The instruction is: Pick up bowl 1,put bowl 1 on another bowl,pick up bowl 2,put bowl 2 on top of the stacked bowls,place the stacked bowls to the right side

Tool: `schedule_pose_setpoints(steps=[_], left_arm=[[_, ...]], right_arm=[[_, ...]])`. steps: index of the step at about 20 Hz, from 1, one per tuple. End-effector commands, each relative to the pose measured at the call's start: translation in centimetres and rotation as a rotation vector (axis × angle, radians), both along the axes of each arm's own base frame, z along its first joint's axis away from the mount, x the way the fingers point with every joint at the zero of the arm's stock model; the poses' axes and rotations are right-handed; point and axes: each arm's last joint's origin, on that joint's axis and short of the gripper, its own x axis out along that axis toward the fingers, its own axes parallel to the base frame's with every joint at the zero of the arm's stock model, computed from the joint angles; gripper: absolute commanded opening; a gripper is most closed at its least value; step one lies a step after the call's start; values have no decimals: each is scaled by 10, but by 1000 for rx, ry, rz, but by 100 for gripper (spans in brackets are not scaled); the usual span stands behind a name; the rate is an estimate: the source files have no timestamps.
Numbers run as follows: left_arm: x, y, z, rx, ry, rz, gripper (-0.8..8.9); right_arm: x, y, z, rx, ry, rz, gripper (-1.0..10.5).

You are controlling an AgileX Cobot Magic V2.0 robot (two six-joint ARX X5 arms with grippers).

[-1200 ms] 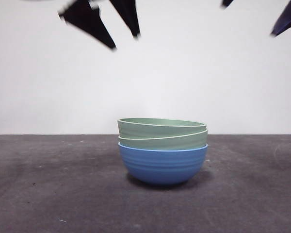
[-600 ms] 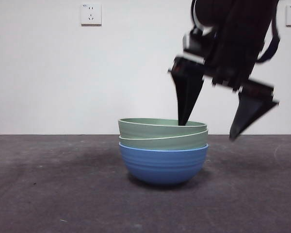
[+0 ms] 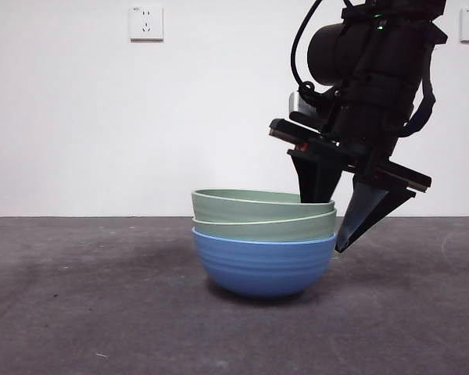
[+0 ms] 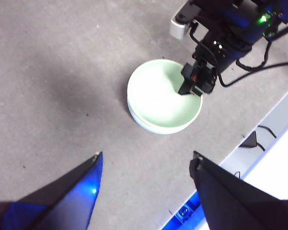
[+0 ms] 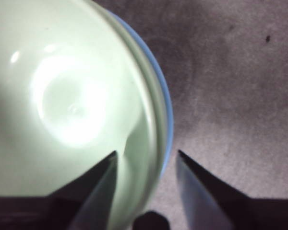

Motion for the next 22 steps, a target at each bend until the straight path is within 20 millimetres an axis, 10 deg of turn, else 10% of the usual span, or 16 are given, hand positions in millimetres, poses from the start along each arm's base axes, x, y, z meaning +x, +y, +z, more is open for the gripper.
schedule_pose_setpoints(steps=[1,6,16,22], left_arm=[[0,0,0,5,-4,-6,312],[0,0,0,6,-8,-9,312],[1,-1,1,8,-35,-28,312],[1,-1,1,12,-41,-37,312]], right_arm=[[3,2,-11,-14,37,-12,176],[5,3,-13,-9,25,-12,-16],[-3,-2,22,51,-84,-11,-12],[12,-42,40,83,-165,-143,-12]])
